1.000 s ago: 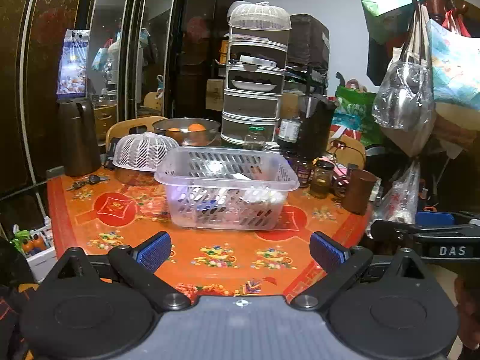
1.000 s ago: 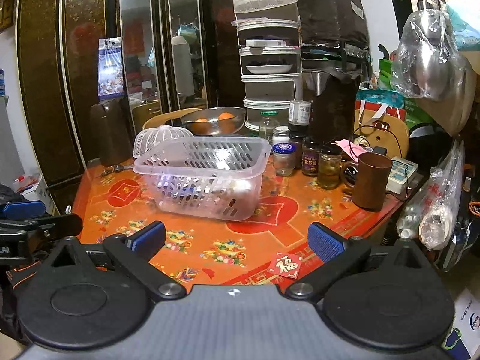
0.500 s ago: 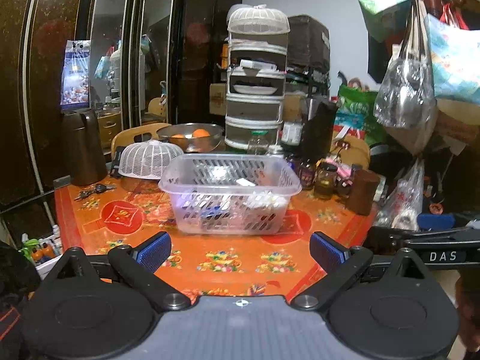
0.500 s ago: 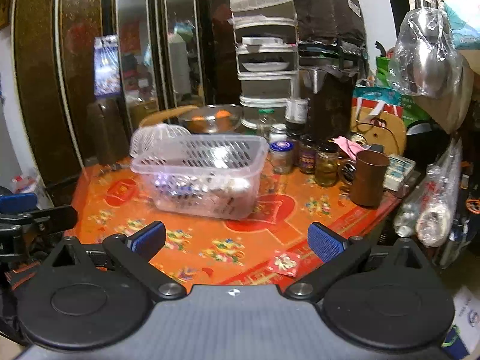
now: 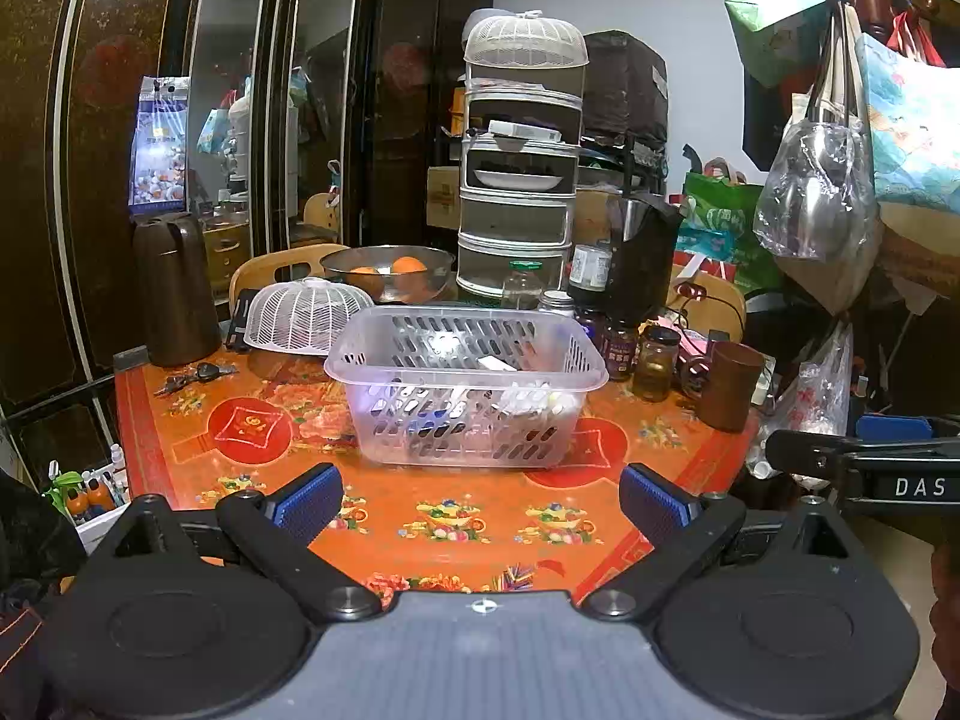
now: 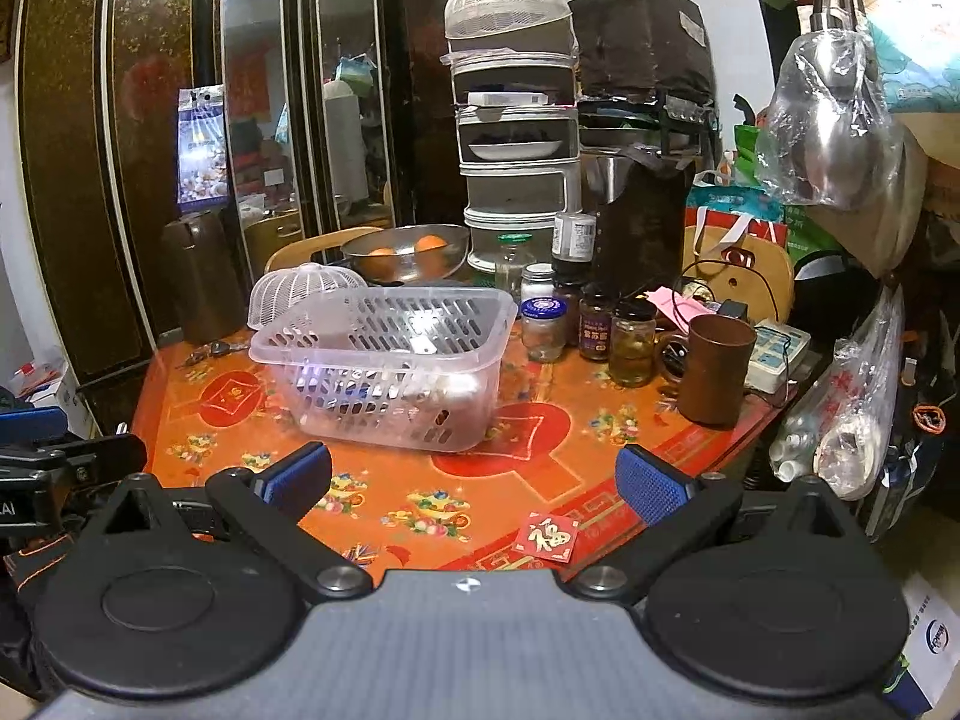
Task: Organize objects
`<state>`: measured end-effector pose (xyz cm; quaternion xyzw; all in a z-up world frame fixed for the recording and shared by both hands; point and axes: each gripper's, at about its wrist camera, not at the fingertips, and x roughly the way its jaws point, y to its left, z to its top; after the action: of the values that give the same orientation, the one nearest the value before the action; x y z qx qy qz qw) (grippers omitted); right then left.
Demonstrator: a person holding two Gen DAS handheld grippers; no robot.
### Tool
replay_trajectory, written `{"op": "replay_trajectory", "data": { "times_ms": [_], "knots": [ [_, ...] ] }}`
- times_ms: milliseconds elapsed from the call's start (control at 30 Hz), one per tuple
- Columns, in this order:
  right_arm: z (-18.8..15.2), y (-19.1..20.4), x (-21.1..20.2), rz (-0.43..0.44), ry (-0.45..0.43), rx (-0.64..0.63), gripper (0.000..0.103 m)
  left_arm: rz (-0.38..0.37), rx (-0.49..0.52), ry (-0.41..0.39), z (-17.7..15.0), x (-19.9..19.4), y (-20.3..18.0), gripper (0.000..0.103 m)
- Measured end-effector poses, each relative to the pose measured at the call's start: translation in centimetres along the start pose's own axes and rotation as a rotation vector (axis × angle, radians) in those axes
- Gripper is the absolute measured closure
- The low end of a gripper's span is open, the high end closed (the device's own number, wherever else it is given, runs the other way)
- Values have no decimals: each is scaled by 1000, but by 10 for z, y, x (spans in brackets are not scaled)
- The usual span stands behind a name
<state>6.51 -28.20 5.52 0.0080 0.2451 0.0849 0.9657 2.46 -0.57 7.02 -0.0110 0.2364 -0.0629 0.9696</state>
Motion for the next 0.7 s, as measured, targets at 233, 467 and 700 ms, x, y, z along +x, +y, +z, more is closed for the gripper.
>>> {"op": "replay_trajectory", "data": {
  "times_ms": [233,467,700],
  "knots": [
    [-1,3,2,11,7,-8,0,-8,-12,4,0,1,2,3],
    [-1,4,2,15,8,-7,0,-20,-1,9,-1,2,-2,3],
    [-2,8,1,17,9,-13,0,-20,-21,6,-1,2,0,3]
  ]
}}
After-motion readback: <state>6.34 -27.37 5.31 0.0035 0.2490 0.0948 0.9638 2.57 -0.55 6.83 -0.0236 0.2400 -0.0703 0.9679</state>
